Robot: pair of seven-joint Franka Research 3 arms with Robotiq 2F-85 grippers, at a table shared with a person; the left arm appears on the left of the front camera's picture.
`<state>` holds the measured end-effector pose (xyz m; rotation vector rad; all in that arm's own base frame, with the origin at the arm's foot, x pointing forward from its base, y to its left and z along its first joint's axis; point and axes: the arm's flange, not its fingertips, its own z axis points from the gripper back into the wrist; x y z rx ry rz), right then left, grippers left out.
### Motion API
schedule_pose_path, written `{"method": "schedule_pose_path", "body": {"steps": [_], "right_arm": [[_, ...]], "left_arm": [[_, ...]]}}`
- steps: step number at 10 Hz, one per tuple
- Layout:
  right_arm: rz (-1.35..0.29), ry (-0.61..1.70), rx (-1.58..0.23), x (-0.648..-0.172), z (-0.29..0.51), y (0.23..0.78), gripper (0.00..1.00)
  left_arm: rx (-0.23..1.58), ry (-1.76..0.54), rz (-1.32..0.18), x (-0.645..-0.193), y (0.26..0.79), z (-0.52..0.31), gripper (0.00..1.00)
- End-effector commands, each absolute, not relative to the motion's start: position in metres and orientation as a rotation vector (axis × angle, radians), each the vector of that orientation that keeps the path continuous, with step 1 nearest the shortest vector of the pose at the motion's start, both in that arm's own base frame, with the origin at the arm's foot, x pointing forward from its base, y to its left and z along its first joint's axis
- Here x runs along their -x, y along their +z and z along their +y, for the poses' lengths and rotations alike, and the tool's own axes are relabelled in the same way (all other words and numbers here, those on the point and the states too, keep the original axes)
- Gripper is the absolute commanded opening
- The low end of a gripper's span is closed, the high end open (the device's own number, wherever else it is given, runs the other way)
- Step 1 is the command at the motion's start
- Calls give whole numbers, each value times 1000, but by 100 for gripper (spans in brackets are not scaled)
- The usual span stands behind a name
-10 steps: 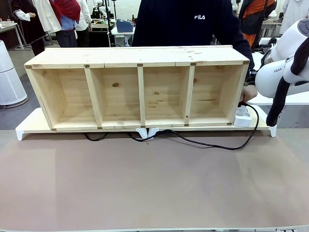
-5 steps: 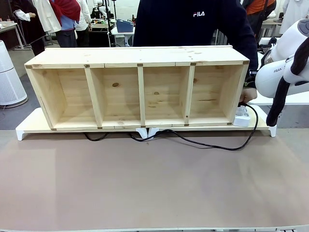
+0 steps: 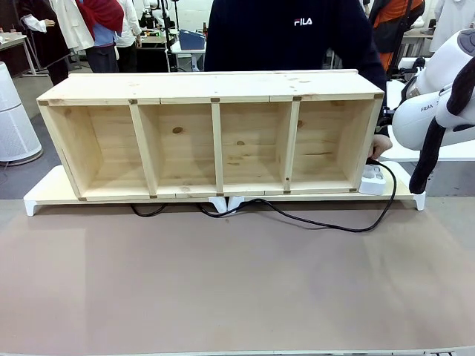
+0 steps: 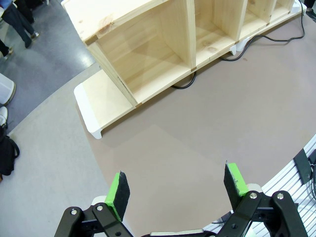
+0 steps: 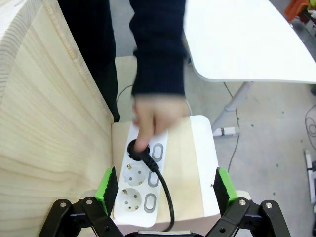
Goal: Perform cable management.
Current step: Release the Power Cable when the human grasps it.
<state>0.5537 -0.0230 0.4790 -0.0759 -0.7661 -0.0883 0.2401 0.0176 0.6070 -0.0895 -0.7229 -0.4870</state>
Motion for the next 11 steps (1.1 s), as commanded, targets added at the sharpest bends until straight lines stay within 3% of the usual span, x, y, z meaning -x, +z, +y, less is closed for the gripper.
{"method": "schedule_pose_path", "body": {"steps": [1, 11], "right_arm": [[-763, -91, 75, -554, -23, 479, 100], [-763, -91, 75, -554, -23, 479, 100]], "left_arm": [[96, -487, -724, -240, 607, 18, 100], [96, -487, -724, -240, 607, 18, 100]]}}
